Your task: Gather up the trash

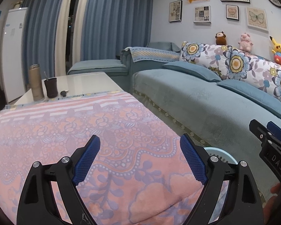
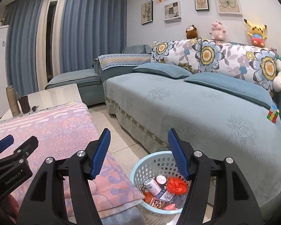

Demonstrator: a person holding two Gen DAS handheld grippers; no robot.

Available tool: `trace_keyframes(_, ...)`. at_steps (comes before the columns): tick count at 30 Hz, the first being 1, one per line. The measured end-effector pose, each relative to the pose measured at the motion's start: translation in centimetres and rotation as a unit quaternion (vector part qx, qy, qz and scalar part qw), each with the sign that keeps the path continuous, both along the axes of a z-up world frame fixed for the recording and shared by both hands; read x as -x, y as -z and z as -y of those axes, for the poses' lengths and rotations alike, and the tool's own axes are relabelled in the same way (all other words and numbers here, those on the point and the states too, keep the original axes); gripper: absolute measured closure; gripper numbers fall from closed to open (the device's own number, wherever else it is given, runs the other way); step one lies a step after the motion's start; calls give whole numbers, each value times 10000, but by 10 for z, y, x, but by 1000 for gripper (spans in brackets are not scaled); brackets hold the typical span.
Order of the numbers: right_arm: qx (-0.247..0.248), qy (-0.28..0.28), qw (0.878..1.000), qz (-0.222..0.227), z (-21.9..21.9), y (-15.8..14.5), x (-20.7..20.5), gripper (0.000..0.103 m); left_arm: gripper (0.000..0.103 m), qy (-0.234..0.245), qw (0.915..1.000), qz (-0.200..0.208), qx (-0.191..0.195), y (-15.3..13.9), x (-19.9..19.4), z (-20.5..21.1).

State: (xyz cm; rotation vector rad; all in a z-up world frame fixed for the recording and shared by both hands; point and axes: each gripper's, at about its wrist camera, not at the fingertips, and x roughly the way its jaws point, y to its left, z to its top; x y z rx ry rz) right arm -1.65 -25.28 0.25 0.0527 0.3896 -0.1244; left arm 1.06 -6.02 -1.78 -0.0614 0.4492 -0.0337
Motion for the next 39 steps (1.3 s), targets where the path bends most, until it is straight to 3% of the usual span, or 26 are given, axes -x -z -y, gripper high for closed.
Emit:
trace_keyframes(11, 80, -100, 9999, 80, -10, -4, 3, 37, 18, -46, 10000, 34, 1, -2, -1, -5)
trace_keyframes(39, 101, -156, 9998, 71, -13, -5, 5, 37, 18, -150, 9998, 75, -107, -5, 1, -9)
